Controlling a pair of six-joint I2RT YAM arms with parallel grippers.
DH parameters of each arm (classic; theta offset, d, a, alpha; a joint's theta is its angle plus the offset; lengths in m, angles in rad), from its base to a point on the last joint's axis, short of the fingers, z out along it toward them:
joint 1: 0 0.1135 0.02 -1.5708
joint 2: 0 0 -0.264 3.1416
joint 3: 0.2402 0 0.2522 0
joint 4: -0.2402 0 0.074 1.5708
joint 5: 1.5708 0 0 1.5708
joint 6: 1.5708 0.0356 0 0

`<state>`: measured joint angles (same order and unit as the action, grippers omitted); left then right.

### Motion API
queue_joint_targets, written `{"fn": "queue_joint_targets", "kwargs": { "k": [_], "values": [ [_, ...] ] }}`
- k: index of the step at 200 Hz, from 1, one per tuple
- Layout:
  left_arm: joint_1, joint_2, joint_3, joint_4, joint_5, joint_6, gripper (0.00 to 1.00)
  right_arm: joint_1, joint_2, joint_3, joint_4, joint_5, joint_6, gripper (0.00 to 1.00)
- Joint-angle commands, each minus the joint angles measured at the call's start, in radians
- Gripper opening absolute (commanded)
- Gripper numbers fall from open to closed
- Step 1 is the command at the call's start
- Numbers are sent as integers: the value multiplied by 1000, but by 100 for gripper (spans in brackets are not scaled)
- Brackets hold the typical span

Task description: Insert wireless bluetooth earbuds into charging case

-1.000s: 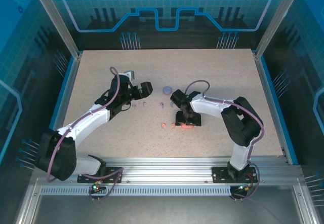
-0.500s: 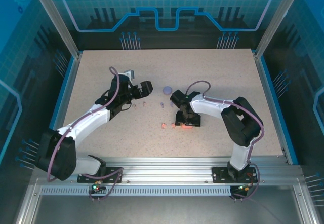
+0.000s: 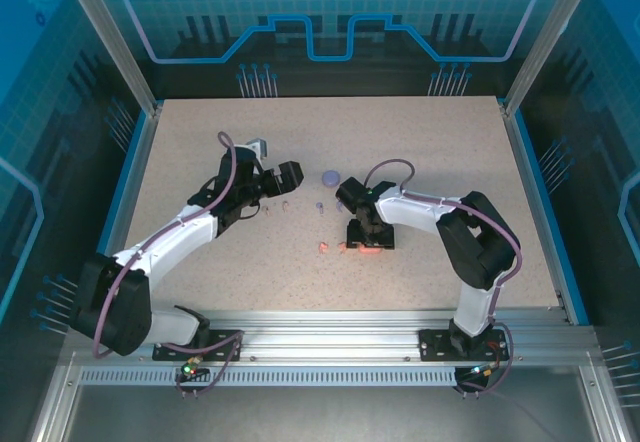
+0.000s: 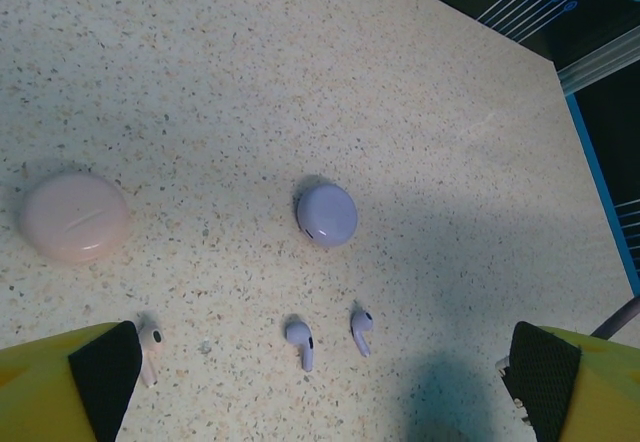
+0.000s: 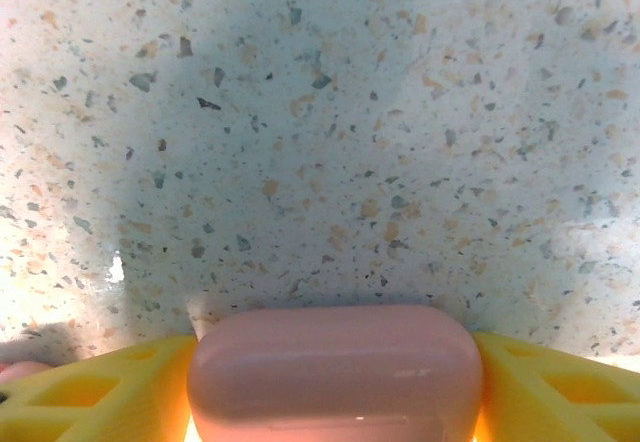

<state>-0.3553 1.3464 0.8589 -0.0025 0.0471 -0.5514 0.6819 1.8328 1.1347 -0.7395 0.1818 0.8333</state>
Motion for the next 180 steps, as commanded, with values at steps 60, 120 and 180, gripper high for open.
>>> {"fn": "queue_joint_targets", "kwargs": {
  "k": [60, 120, 180],
  "values": [
    [7, 38, 43, -8, 115, 6, 99, 6, -92, -94, 28, 10, 52, 59],
    [6, 67, -1, 117, 211, -79, 99, -47, -241, -18, 19, -58, 90, 59],
    [0, 100, -124, 371, 282, -193, 99, -175, -273, 38, 171, -285, 223, 60]
  ]
}}
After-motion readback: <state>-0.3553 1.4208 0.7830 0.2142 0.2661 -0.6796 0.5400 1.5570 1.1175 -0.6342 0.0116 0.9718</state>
